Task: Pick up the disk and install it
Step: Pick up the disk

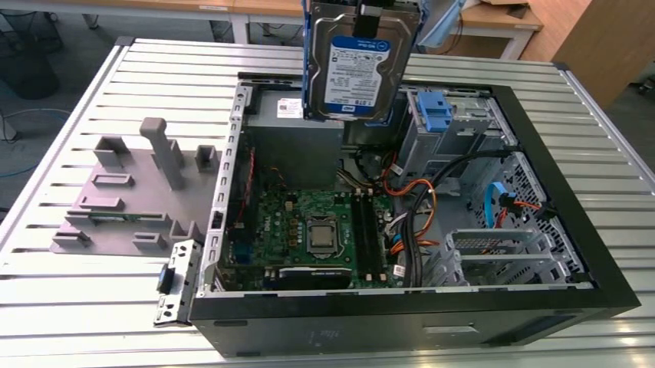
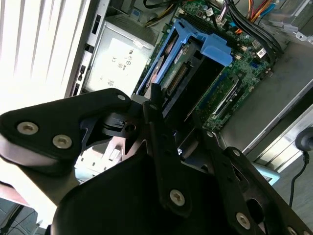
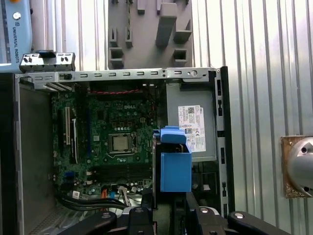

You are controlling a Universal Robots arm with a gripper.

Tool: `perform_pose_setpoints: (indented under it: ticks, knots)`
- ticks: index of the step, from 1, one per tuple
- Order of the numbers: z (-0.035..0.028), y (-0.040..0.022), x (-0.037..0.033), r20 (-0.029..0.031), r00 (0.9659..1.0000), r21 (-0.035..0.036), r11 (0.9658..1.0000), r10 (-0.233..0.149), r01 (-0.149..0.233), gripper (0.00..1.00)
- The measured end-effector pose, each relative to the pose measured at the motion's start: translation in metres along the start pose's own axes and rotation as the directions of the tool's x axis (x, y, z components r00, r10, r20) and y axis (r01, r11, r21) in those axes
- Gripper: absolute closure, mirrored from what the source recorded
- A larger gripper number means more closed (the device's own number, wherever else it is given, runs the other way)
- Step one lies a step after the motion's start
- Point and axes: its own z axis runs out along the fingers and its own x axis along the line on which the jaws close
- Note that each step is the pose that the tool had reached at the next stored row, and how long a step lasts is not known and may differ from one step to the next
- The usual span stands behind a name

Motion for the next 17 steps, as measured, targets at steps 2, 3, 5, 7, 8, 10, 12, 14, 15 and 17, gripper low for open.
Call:
perform_pose_setpoints:
  ticks: [2, 3, 5, 7, 8, 10, 12, 14, 15, 17]
  knots:
    - [-0.0001, -0.0002, 0.0028, 0.0001, 1.0000, 0.0000, 1.0000, 0.000, 0.000, 0.65]
    - [-0.0002, -0.0003, 0.0044, 0.0001, 1.0000, 0.0000, 1.0000, 0.000, 0.000, 0.65]
    - [-0.0003, -0.0005, 0.0075, 0.0002, 1.0000, 0.0000, 1.0000, 0.000, 0.000, 0.65]
    - [-0.0005, -0.0006, 0.0099, 0.0000, 1.0000, 0.0000, 1.0000, 0.000, 0.000, 0.65]
    - [-0.0006, -0.0007, 0.0111, 0.0000, 1.0000, 0.0000, 1.0000, 0.000, 0.000, 0.65]
    - [-0.0007, -0.0008, 0.0130, 0.0001, 1.0000, 0.0000, 1.0000, 0.000, 0.000, 0.65]
    - [-0.0007, -0.0009, 0.0148, 0.0001, 1.0000, 0.0000, 1.0000, 0.000, 0.000, 0.65]
    - [-0.0008, -0.0010, 0.0165, 0.0001, 1.0000, 0.0000, 1.0000, 0.000, 0.000, 0.65]
    - [-0.0009, -0.0011, 0.0174, 0.0001, 1.0000, 0.0000, 1.0000, 0.000, 0.000, 0.65]
    - [-0.0010, -0.0012, 0.0194, 0.0001, 1.0000, 0.0000, 1.0000, 0.000, 0.000, 0.65]
